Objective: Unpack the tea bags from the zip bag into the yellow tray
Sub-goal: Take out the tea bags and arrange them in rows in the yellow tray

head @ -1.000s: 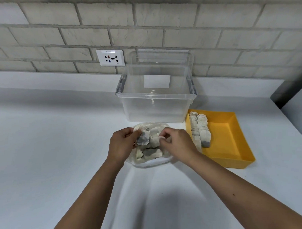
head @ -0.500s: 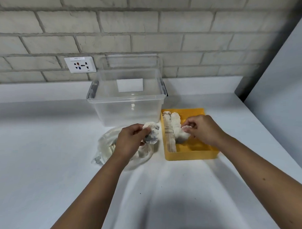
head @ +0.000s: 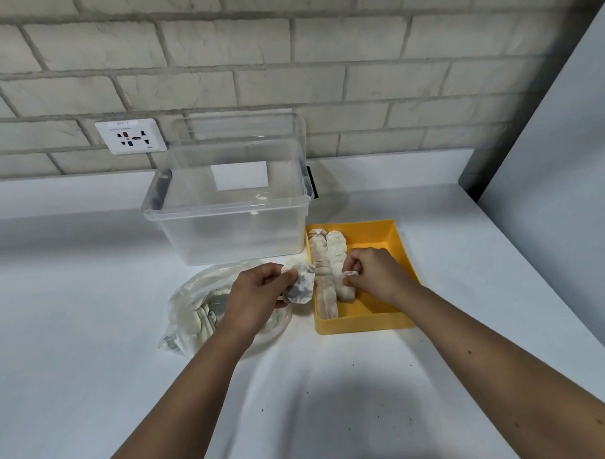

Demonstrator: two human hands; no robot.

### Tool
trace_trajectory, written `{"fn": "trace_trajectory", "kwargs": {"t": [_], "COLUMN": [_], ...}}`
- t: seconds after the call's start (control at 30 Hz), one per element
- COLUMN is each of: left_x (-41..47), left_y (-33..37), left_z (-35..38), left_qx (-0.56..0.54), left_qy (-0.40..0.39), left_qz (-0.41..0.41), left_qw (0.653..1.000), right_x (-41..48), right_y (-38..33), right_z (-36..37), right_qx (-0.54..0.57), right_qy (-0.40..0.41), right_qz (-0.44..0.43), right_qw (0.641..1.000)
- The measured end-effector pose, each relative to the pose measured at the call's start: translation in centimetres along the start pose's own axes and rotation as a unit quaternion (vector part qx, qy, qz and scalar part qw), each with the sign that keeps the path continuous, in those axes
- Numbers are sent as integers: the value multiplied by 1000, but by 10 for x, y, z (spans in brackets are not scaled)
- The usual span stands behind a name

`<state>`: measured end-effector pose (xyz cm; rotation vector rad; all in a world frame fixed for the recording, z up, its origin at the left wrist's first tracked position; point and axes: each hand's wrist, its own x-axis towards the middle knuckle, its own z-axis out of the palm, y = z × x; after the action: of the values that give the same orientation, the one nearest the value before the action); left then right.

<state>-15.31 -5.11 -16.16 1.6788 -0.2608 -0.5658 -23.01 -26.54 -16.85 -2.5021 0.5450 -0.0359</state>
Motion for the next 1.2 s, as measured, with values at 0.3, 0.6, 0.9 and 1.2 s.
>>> {"fn": "trace_trajectory", "kwargs": {"t": [0.3,0.6,0.9,1.2], "left_x": [8,5,-4,-2], "left_y": [-8,-5,2,2], "left_z": [1,8,18,13], "left_qx": [-23,-62,-66,-64], "left_qy": [-1,-10,-48,-17], "left_qz": [-24,-46,-48,-52], "left_qw": [999,997,996,996], "right_x": [16,-23,-34,-31], "right_y": [8,-30,-31,-8], "right_z": [11,5,9,-20], "right_qx": [34,231,314,344], "right_qy": [11,106,83,96], "right_qz": [18,12,56,96], "right_qw": [999,967,944,929]}}
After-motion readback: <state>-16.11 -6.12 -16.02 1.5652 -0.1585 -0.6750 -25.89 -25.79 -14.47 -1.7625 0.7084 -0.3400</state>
